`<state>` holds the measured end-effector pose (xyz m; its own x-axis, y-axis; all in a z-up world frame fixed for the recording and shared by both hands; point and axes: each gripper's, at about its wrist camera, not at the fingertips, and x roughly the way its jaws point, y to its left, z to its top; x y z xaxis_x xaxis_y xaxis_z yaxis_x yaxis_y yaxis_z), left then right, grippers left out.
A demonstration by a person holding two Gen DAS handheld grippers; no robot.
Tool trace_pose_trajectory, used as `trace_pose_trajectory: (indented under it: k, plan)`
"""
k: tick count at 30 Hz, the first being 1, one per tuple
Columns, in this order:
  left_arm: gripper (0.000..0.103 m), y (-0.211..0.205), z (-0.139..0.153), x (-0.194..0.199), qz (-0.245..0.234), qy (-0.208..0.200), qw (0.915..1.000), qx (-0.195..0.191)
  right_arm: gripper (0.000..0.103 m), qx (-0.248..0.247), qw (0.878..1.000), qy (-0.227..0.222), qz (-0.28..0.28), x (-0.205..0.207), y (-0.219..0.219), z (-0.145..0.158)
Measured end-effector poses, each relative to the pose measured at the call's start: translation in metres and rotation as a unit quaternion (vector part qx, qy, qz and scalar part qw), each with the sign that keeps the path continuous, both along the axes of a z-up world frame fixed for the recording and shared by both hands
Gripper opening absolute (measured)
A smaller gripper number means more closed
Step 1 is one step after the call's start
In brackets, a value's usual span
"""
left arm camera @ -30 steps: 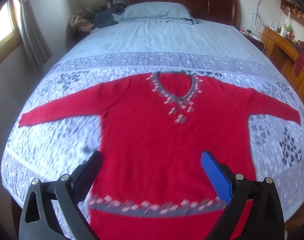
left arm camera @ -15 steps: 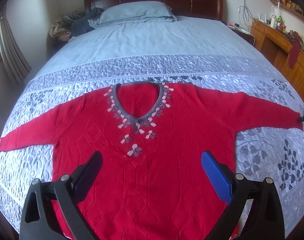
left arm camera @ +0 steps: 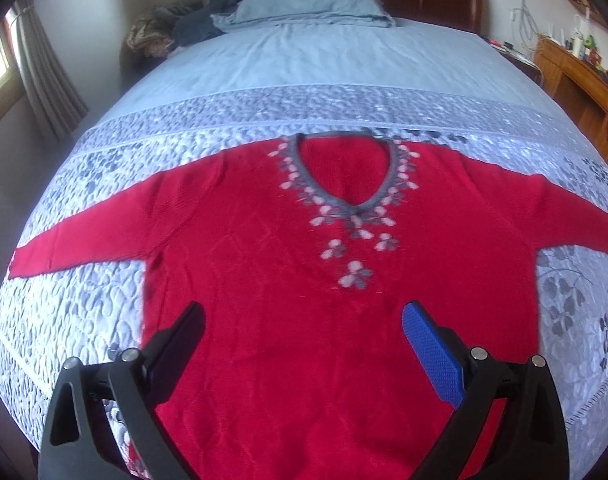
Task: Fold small clothes
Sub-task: 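Move both tools over the red sweater toward its neckline and sleeves, then grasp a sleeve with the left gripper, fold it across the body, release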
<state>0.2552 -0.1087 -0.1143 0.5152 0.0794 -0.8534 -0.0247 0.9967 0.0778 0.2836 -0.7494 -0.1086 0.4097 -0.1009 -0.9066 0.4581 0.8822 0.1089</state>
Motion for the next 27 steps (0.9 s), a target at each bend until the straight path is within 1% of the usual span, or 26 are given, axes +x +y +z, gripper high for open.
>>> trace_pose_trajectory:
  k: [1,2,3,4,5,6,8,9,10,12,13,17,19,21,22,23,25,27]
  plan:
    - [0.099,0.007,-0.001,0.002,0.005,0.001,1.0,-0.003,0.008,-0.008,1.0,-0.006,0.022,0.006,0.025,0.009]
    - [0.099,0.014,-0.002,0.004,0.011,0.002,0.9999,-0.004,0.008,-0.014,0.999,-0.008,0.031,0.01,0.036,0.012]
    - [0.099,0.025,-0.004,0.007,0.019,0.003,0.9998,-0.002,0.008,-0.021,0.998,-0.009,0.049,0.017,0.062,0.016]
    - [0.099,0.032,-0.005,0.009,0.024,0.004,0.9997,0.0,0.008,-0.024,0.998,-0.01,0.062,0.024,0.078,0.017]
    - [0.099,0.039,-0.006,0.012,0.029,0.004,0.9996,0.002,0.008,-0.025,0.996,-0.012,0.081,0.031,0.103,0.018]
    - [0.099,0.049,-0.006,0.015,0.037,0.003,0.9993,0.002,0.008,-0.025,0.995,-0.011,0.094,0.039,0.121,0.016]
    - [0.099,0.063,-0.008,0.021,0.046,0.001,0.9989,0.002,0.008,-0.028,0.99,-0.005,0.139,0.054,0.176,0.009]
    - [0.099,0.068,-0.009,0.023,0.049,0.0,0.9988,0.001,0.008,-0.029,0.988,-0.003,0.153,0.058,0.194,0.007]
    - [0.099,0.076,-0.009,0.027,0.055,0.0,0.9985,0.0,0.008,-0.027,0.985,-0.001,0.172,0.064,0.221,0.002]
    - [0.099,0.087,-0.01,0.031,0.062,-0.001,0.9981,-0.005,0.008,-0.007,0.98,-0.001,0.199,0.072,0.262,-0.005]
    - [0.099,0.093,-0.011,0.033,0.066,0.0,0.9978,-0.01,0.008,0.014,0.976,-0.003,0.219,0.079,0.291,-0.011]
    - [0.099,0.105,-0.011,0.04,0.073,-0.002,0.9968,-0.031,0.008,0.047,0.963,-0.002,0.266,0.092,0.371,-0.026]
    - [0.099,0.105,-0.012,0.044,0.072,-0.001,0.9965,-0.043,0.009,0.081,0.954,0.002,0.289,0.097,0.399,-0.036]
    - [0.099,0.101,-0.013,0.048,0.067,0.001,0.9963,-0.053,0.019,0.097,0.948,0.013,0.302,0.099,0.421,-0.046]
    - [0.099,0.097,-0.014,0.051,0.061,0.003,0.9962,-0.062,0.028,0.094,0.948,0.025,0.305,0.099,0.428,-0.052]
    - [0.099,0.092,-0.015,0.053,0.054,0.005,0.9961,-0.07,0.031,0.094,0.946,0.03,0.307,0.097,0.43,-0.056]
    - [0.099,0.078,-0.018,0.059,0.034,0.009,0.995,-0.093,0.031,0.099,0.946,0.022,0.308,0.088,0.424,-0.056]
    - [0.099,0.061,-0.021,0.066,0.01,0.017,0.9927,-0.119,0.031,0.11,0.949,0.007,0.296,0.075,0.404,-0.05]
